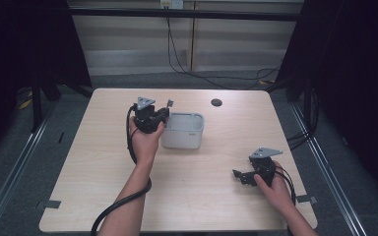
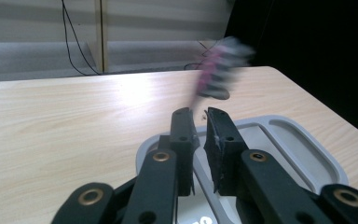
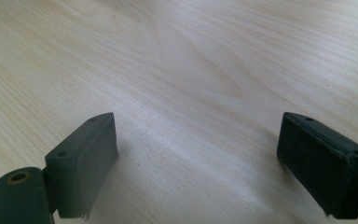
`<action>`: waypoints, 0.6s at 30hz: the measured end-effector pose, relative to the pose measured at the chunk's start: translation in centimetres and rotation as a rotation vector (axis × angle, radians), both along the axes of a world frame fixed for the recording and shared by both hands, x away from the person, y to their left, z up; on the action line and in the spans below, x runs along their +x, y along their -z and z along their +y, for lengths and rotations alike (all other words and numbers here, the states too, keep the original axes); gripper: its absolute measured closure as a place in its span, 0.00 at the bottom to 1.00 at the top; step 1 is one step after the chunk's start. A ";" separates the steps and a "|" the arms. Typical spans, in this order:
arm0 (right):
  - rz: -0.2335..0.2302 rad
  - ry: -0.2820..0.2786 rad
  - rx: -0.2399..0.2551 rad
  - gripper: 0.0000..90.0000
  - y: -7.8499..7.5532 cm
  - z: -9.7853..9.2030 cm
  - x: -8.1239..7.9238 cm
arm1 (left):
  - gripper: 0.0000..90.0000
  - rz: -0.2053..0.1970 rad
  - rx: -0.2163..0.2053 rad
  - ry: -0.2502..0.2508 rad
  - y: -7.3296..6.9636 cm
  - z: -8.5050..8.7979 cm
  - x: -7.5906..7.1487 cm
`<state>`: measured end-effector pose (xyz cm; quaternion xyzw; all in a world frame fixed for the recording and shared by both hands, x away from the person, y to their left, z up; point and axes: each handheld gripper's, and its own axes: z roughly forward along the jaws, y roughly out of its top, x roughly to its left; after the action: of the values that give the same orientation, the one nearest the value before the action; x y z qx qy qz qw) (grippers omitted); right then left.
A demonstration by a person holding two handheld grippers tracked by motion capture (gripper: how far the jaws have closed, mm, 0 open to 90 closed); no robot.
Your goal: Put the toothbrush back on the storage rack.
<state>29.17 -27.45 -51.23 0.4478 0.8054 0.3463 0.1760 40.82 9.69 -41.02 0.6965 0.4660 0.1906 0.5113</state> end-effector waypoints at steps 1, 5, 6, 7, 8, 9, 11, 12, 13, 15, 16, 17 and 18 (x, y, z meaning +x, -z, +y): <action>0.000 0.000 0.000 0.13 0.0 0.0 0.0 | 0.91 0.000 0.000 0.000 0.0 0.0 0.0; 0.000 0.000 0.000 0.13 0.0 0.0 0.0 | 0.91 0.002 0.007 -0.003 0.0 0.1 -0.1; 0.000 0.000 0.000 0.13 0.0 0.0 0.0 | 0.91 0.004 0.010 -0.006 -0.1 0.2 -0.1; -0.001 -0.001 -0.001 0.13 0.0 0.0 0.0 | 0.91 0.004 0.008 -0.008 -0.2 0.2 -0.1; 0.000 0.000 0.000 0.13 0.0 0.0 0.0 | 0.91 0.005 0.010 -0.008 -0.2 0.3 -0.1; -0.001 -0.002 -0.001 0.13 0.0 0.0 0.0 | 0.91 0.007 0.010 -0.006 -0.2 0.3 -0.1; 0.000 -0.001 0.000 0.13 0.0 0.0 0.0 | 0.90 0.008 0.016 -0.007 -0.2 0.4 -0.2; -0.001 -0.001 -0.001 0.13 0.0 0.0 0.0 | 0.90 0.013 0.018 -0.009 -0.1 0.5 -0.2; -0.001 -0.002 -0.001 0.13 0.0 0.0 0.0 | 0.89 0.015 0.021 -0.009 -0.1 0.6 -0.3; -0.002 -0.002 -0.001 0.13 0.0 0.0 0.0 | 0.88 0.018 0.020 -0.009 -0.1 0.8 -0.3; 0.000 -0.001 0.000 0.13 0.0 0.0 0.0 | 0.88 0.019 0.025 -0.009 -0.1 0.9 -0.4; 0.000 0.000 0.000 0.13 0.0 0.0 0.0 | 0.87 0.022 0.028 -0.011 -0.1 0.9 -0.4; -0.001 -0.001 -0.001 0.13 0.0 0.0 0.0 | 0.86 0.023 0.028 -0.011 -0.1 1.0 -0.5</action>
<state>29.18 -27.45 -51.24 0.4469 0.8058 0.3462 0.1764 40.36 10.73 -40.93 0.7031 0.4728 0.1920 0.4952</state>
